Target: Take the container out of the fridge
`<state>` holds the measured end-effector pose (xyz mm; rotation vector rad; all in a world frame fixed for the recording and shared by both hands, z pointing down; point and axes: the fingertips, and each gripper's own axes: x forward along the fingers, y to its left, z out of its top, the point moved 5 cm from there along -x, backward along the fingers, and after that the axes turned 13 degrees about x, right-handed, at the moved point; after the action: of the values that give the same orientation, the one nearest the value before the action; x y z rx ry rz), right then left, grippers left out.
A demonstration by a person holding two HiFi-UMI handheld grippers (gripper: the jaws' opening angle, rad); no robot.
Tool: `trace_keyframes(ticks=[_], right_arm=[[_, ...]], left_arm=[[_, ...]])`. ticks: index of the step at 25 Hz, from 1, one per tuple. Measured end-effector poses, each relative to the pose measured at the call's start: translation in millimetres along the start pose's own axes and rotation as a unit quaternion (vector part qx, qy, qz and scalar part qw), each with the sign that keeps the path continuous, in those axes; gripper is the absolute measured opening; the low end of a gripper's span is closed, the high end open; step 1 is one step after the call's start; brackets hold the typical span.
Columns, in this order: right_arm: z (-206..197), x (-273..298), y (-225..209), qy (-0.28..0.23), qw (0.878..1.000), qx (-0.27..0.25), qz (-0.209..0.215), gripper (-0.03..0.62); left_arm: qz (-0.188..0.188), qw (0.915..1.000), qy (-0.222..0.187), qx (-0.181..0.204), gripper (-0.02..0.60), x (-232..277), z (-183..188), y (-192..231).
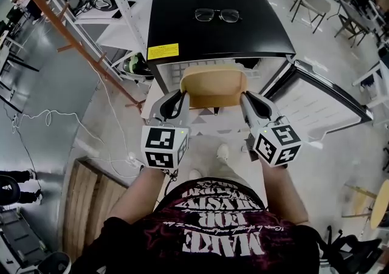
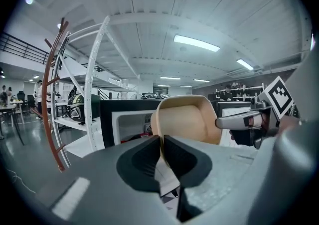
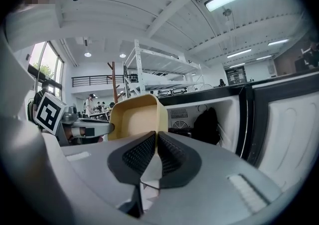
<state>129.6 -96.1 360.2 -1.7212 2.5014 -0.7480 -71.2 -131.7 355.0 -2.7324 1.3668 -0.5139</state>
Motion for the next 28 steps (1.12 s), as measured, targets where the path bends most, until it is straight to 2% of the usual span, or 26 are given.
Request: trace_keyframes(ticks=[11, 28], right_arm=[[13.7, -1.3, 9.3, -0.008, 1.000, -0.009, 0.011, 0.044], [11.6, -8.2, 6.4, -0.009, 1.000, -0.009, 0.003, 0.043]], left_arm=[[0.007, 0.9998, -0.017, 0.006, 0.023, -5.9, 14.0, 7.5], [0.002, 0.9998, -0.017, 0.005, 0.023, -8.9, 14.0, -1.0]])
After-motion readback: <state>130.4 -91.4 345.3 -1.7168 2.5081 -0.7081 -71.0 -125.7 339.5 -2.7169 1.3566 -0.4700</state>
